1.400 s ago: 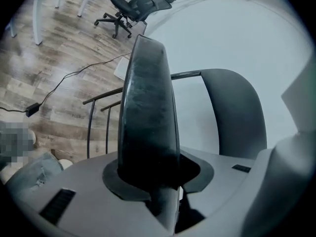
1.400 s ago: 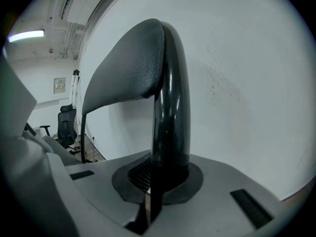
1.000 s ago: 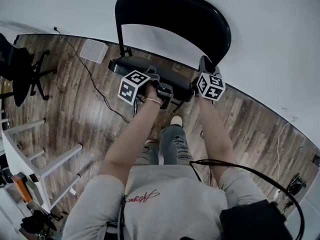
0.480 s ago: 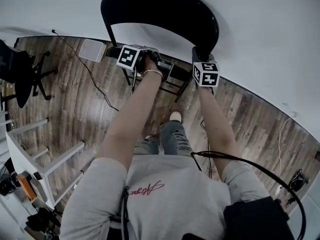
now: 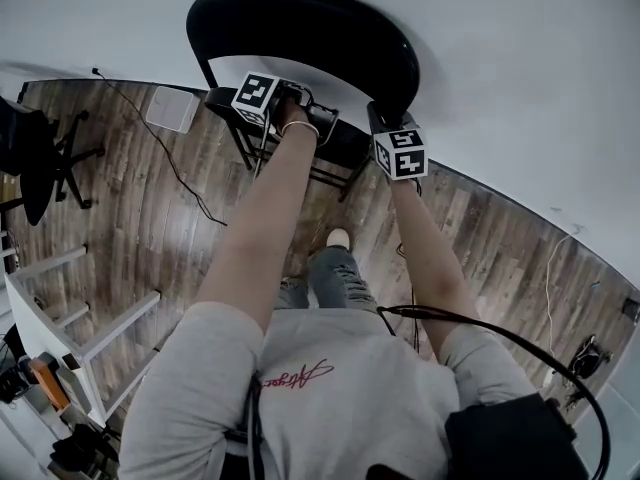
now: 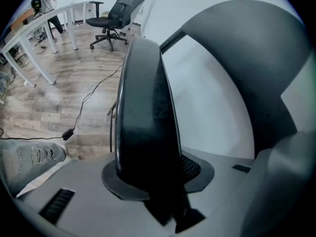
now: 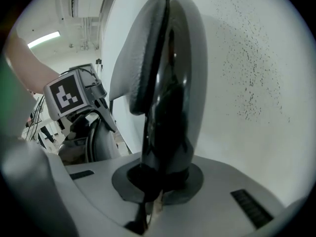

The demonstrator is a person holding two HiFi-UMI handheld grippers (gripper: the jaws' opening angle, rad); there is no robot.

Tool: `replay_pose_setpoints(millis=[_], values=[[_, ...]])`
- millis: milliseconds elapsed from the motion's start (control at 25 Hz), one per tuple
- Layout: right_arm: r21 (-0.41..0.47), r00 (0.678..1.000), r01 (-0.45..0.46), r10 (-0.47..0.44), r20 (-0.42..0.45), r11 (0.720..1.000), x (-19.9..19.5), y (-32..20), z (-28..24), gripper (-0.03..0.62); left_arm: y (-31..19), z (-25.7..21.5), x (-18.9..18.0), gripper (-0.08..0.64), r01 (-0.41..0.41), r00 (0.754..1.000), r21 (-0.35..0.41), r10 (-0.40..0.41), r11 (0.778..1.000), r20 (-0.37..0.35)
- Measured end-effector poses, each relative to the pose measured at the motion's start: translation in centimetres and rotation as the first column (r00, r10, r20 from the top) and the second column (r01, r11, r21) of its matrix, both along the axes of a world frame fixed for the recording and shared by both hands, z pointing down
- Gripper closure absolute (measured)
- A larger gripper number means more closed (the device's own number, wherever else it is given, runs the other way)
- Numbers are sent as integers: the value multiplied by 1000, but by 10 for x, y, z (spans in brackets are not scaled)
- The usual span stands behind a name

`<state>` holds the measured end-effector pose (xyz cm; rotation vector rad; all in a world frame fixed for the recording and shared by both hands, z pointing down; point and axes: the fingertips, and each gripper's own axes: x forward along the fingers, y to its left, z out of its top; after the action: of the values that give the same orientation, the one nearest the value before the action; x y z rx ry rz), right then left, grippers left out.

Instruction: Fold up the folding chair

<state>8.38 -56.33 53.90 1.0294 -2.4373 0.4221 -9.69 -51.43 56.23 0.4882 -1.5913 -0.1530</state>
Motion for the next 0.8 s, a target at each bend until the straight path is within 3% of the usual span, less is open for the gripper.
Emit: replay_pose_setpoints(millis=[280, 400, 440, 480, 520, 600, 680, 800], values=[[1, 998, 28, -28, 51, 1000, -1, -4, -3, 577, -13, 2, 2, 408, -15, 1000, -23, 16, 1000, 7], [45, 996, 15, -19, 87, 999, -2, -4, -10, 574, -14, -1, 4, 382, -136, 990, 13, 136, 991, 29], [74, 995, -2, -6, 103, 997, -1, -4, -16, 566, -14, -3, 6, 360, -198, 980, 33, 197, 980, 24], [105, 992, -26, 13, 124, 994, 1, -5, -23, 507, -14, -7, 8, 329, -266, 964, 57, 266, 962, 12], [126, 989, -49, 30, 145, 991, 3, -6, -31, 396, -15, -9, 10, 289, -340, 940, 82, 342, 937, -2], [124, 986, -63, 43, 161, 990, 7, -4, -40, 382, -15, -13, 9, 233, -466, 882, 132, 471, 875, -7], [111, 991, -53, 39, 127, 992, 12, 6, -44, 382, -13, -22, 5, 232, -527, 845, 173, 534, 832, 10], [118, 997, -67, 61, 53, 991, 29, 30, -51, 382, -2, -35, 1, 225, -531, 839, 240, 545, 812, 12]])
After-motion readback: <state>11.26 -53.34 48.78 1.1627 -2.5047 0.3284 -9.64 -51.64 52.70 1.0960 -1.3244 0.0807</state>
